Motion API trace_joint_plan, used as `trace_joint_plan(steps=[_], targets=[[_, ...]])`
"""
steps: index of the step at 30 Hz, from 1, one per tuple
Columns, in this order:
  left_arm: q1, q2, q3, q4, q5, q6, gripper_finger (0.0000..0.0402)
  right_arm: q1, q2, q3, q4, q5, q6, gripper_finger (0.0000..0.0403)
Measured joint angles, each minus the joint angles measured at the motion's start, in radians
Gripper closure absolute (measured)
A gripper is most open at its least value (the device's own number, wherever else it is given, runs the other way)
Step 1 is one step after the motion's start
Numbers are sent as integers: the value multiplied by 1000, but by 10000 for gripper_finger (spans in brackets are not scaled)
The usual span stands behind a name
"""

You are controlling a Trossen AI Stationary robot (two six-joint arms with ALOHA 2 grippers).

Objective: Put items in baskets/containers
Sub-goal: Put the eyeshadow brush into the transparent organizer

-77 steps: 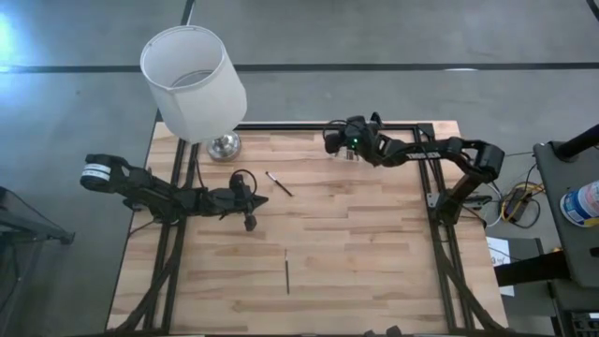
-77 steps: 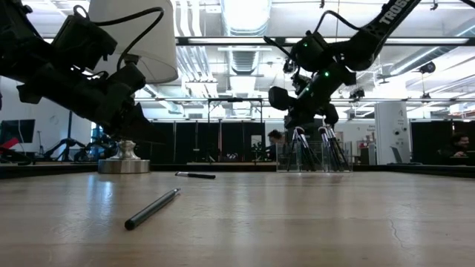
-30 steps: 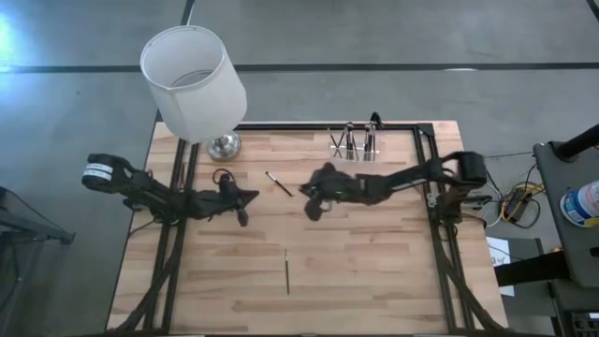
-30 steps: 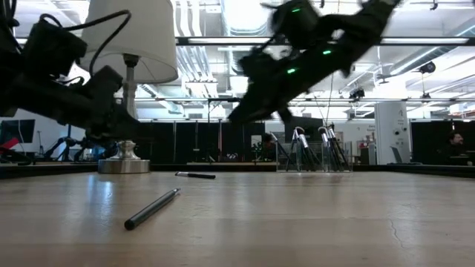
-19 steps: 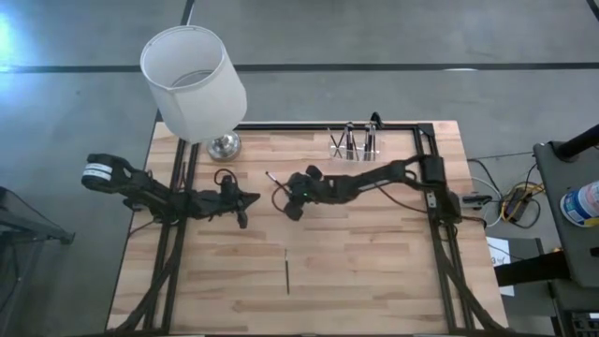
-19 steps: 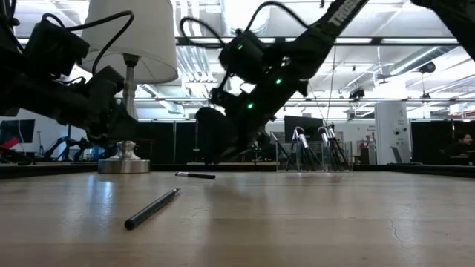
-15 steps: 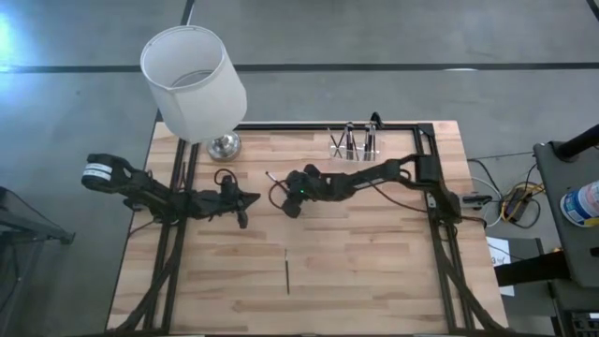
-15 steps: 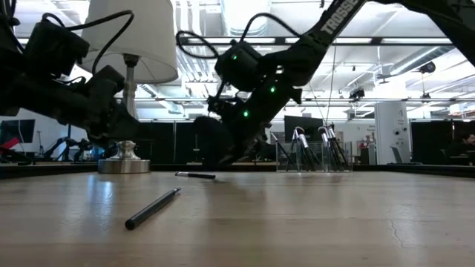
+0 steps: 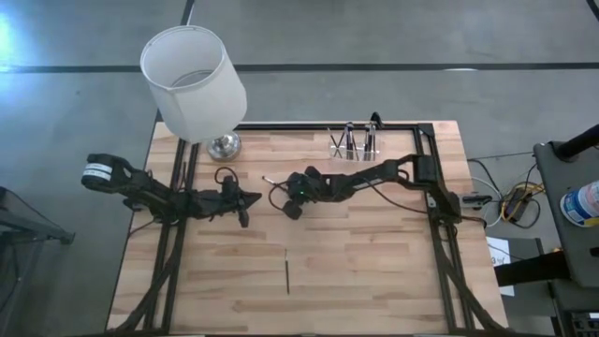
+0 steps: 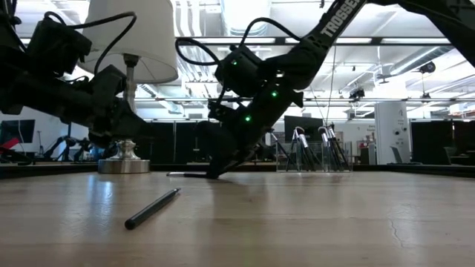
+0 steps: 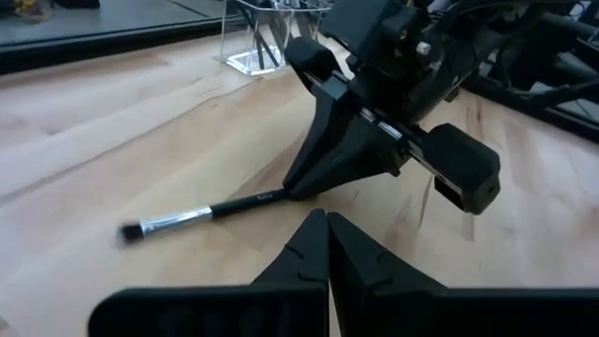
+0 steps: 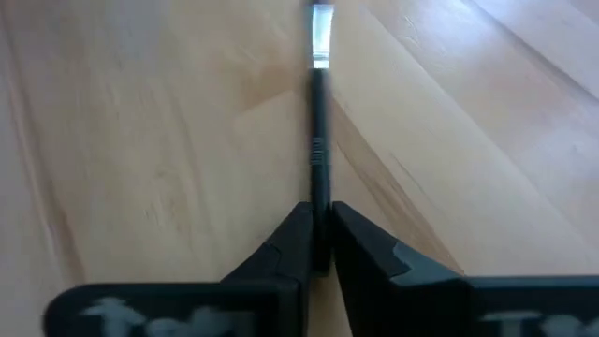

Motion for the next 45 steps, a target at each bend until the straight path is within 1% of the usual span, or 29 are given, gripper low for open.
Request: trace_joint_plan(steps=[3,7,12,15,18,22,25,27,28,30,32,35,38,42,45], targets=[[0,0,0,1,2,-26,401,0,-1,-9,4,-1,8,376],[0,0,9,1,2,-77,401,0,-3,-22,23,-9,-23,378],[0,0,18,1,-32,-110,387,3,-5,-72,134,-4,-30,385],[0,0,18,22,-74,-146,373,4,-5,-138,273,0,-9,390],[0,0,15,70,-97,-173,359,5,-8,-231,459,-1,25,392],[0,0,9,157,-101,-205,345,8,-32,-359,705,-6,57,397],[-1,0,6,209,-103,-217,338,18,-75,-431,899,-5,55,397],[-1,0,5,221,-103,-232,337,25,-105,-459,959,-6,43,397],[-1,0,5,218,-103,-237,337,28,-123,-470,940,-7,32,397],[-1,1,5,212,-96,-240,336,30,-158,-474,840,-8,23,396],[-4,1,4,194,-95,-238,336,30,-195,-451,676,-5,22,395],[-8,3,3,169,-93,-211,336,26,-228,-341,372,-5,-3,386],[-9,3,3,148,-81,-182,336,18,-218,-199,116,-5,-51,363],[-9,3,3,132,-68,-158,336,11,-161,-36,-94,-11,-106,322],[-9,3,3,122,-68,-146,336,-4,-103,52,-190,-56,-125,294]])
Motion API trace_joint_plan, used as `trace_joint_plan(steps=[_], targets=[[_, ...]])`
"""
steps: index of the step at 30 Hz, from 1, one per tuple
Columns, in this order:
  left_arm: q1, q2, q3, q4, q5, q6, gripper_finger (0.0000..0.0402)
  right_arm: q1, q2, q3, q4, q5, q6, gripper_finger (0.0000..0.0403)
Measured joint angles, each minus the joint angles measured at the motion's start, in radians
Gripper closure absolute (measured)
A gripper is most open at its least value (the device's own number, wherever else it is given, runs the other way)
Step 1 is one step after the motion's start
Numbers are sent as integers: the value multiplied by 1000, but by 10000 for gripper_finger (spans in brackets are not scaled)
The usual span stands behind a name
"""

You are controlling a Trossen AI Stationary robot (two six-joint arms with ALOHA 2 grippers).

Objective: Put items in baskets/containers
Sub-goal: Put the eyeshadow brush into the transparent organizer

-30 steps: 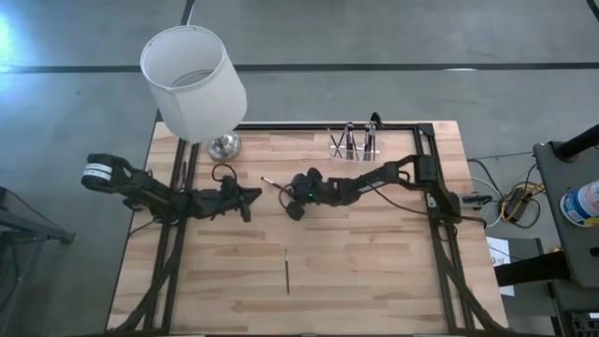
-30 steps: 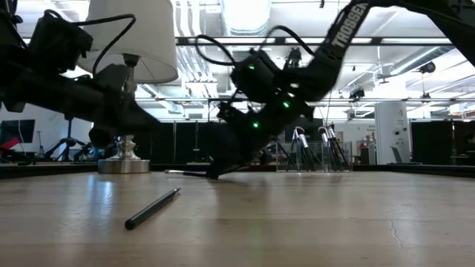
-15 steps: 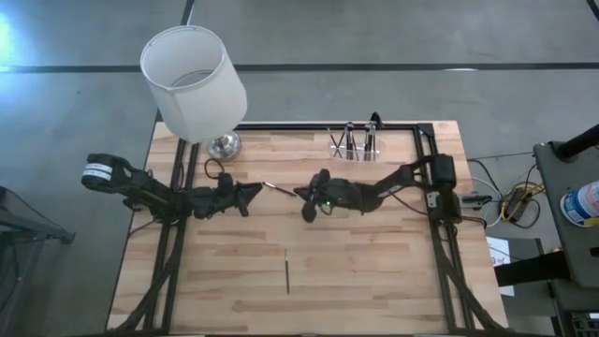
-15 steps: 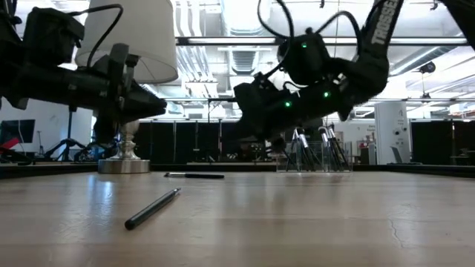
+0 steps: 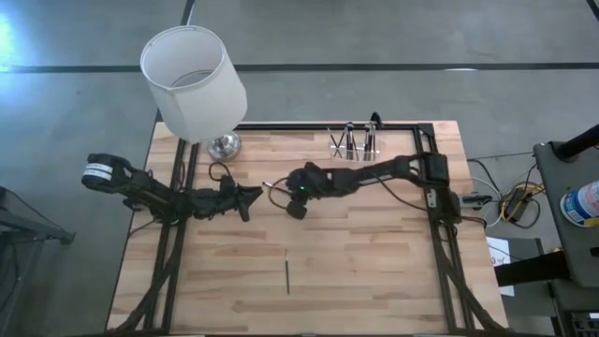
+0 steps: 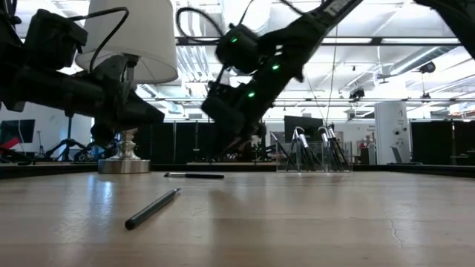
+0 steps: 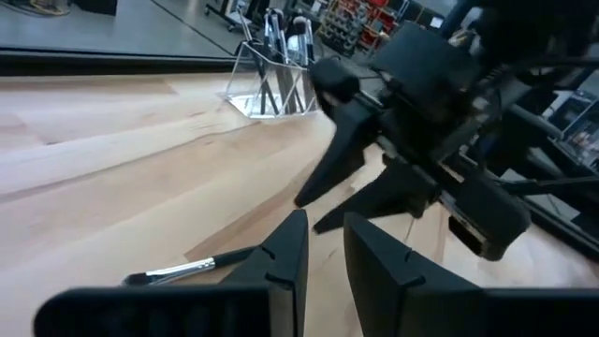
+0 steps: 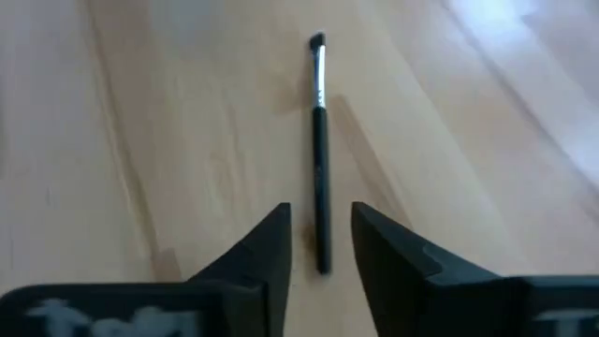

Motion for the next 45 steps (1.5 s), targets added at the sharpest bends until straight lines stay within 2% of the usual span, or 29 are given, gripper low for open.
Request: trace_joint_plan(steps=[5,10,19,24,27,34,40,45], targets=[[0,0,0,-8,0,16,337,-43,85,125,-36,-64,0,266],[0,0,0,-12,3,30,337,-58,160,217,-96,-99,-23,265],[0,0,0,-17,11,31,337,-61,261,334,-185,-105,-38,298],[0,0,0,-17,19,34,337,-61,266,326,-174,-109,-51,346],[0,0,0,-17,21,32,337,-61,265,307,-156,-125,-52,381],[0,0,0,-17,21,28,337,-52,239,225,-28,-129,-48,387],[0,0,0,-16,20,27,337,-43,160,37,210,-164,1,389],[0,0,0,10,18,26,337,-40,87,-165,502,-199,70,397]])
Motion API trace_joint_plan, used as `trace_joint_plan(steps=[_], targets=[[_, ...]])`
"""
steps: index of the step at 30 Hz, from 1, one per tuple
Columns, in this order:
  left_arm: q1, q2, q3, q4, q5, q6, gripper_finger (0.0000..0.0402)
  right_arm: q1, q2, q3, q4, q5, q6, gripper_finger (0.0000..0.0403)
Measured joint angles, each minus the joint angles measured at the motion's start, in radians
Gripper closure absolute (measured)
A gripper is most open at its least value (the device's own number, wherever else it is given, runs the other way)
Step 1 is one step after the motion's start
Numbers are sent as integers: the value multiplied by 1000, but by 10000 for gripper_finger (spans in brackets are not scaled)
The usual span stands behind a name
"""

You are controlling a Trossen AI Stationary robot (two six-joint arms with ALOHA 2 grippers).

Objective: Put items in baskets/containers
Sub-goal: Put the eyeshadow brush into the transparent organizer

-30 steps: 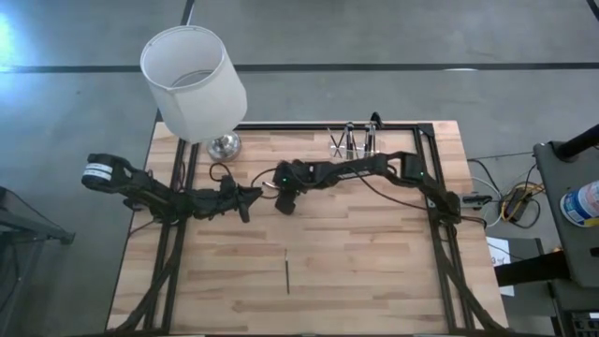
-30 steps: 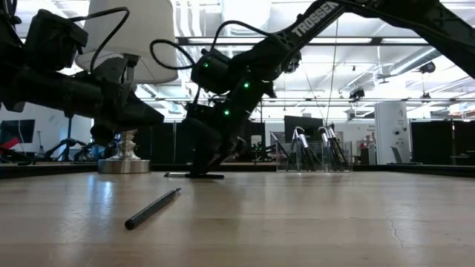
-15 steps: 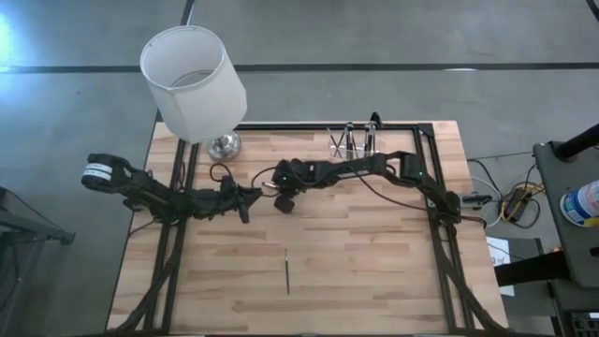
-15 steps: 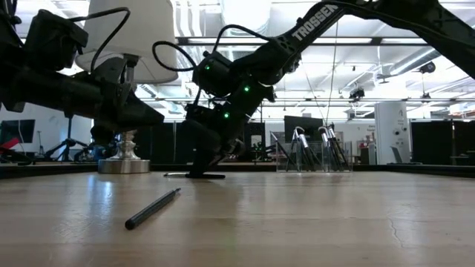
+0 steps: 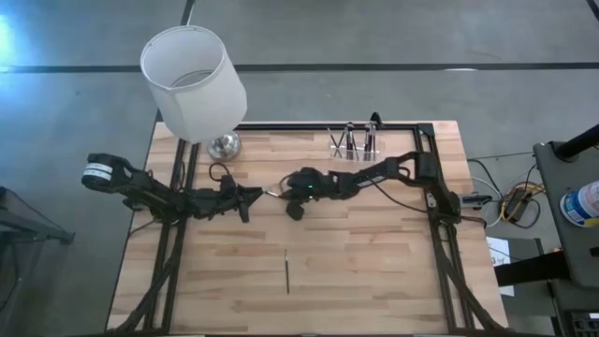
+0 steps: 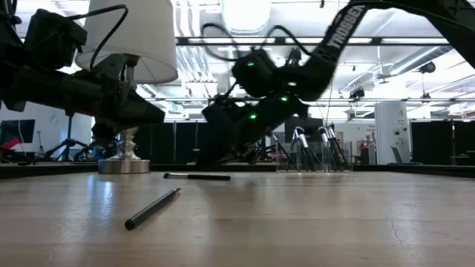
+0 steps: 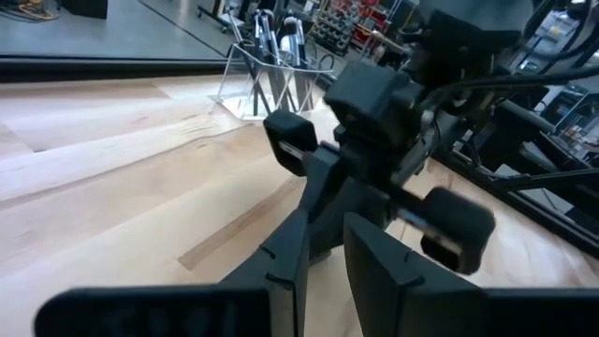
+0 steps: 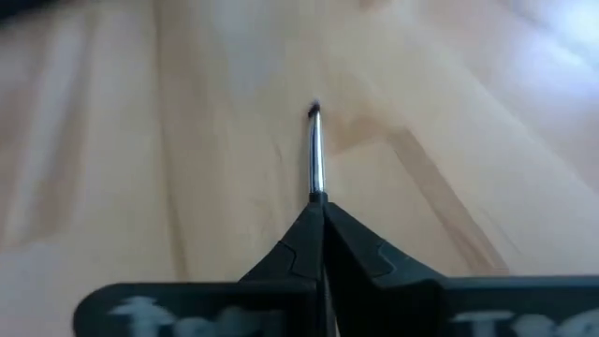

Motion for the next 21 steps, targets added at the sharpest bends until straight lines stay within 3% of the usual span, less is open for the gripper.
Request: trace_joint_plan(steps=[4,7,13,18,21], targets=[[0,0,0,12,0,-5,337,-1,-36,-131,228,0,51,398],[0,0,0,9,0,-9,337,-1,-57,-182,265,1,66,397],[3,1,8,-130,0,59,337,1,-97,-125,28,10,50,392],[14,1,110,-465,-15,199,337,1,-104,18,-263,19,-24,365],[22,1,224,-717,-22,270,337,14,-111,50,-348,20,-64,348]])
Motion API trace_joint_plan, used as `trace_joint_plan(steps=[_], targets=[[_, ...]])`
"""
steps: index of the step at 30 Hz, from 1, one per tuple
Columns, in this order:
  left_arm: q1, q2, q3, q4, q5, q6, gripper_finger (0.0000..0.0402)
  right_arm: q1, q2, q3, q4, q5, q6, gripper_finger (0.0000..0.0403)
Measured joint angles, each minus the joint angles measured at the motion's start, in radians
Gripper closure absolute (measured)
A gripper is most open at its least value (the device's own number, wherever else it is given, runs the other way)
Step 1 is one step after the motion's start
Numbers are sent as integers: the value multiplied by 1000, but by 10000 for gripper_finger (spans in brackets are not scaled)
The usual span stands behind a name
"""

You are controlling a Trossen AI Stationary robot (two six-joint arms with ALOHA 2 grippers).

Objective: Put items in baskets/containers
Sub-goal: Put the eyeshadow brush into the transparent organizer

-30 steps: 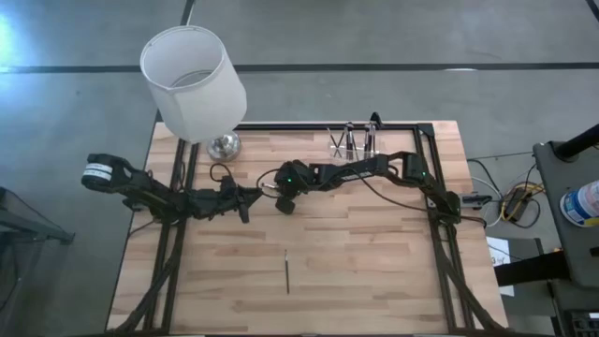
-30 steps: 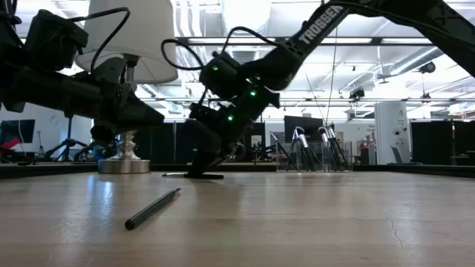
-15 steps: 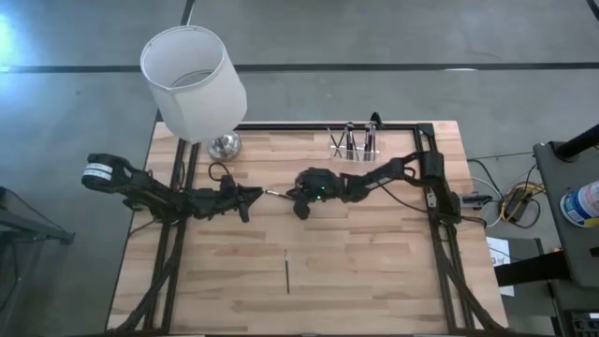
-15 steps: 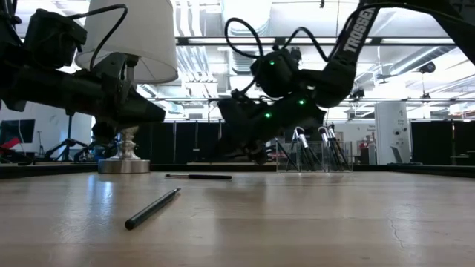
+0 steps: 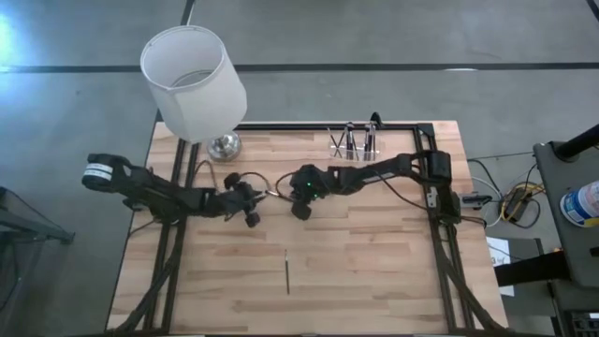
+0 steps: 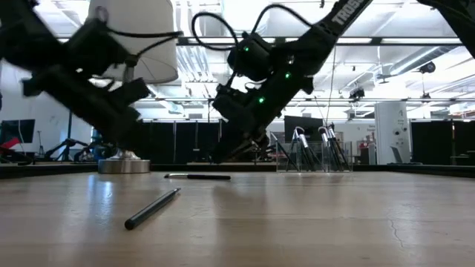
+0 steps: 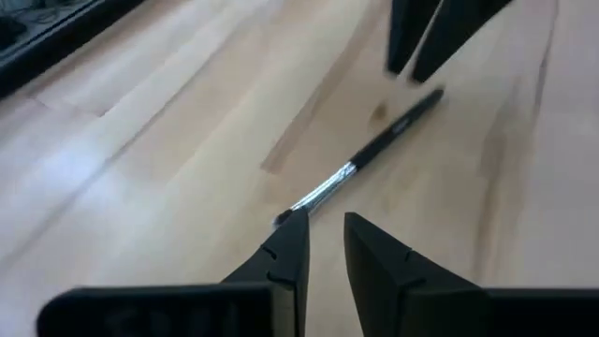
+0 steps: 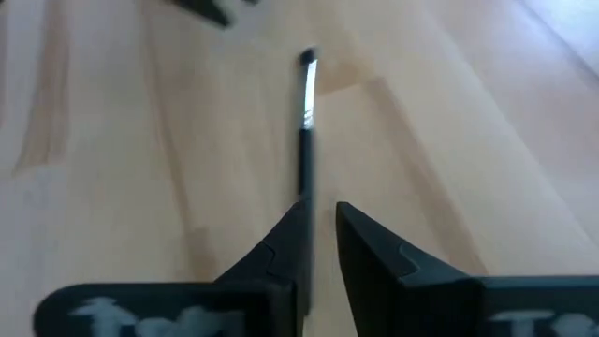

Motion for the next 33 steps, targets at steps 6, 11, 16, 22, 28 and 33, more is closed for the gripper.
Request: trace_joint_plan(steps=[6,11,16,22,28,33], targets=[[7,1,195,-327,2,125,337,41,-75,-73,-18,0,-16,332],[41,18,257,-367,148,208,337,85,-188,-205,-3,15,-22,326],[127,39,281,-434,195,322,337,136,-318,-348,62,24,-28,325],[238,70,283,-456,318,427,337,186,-445,-488,204,26,-28,325],[294,117,282,-434,434,491,337,212,-517,-555,262,26,-28,325],[322,165,284,-385,454,510,337,215,-530,-571,276,26,-28,326]])
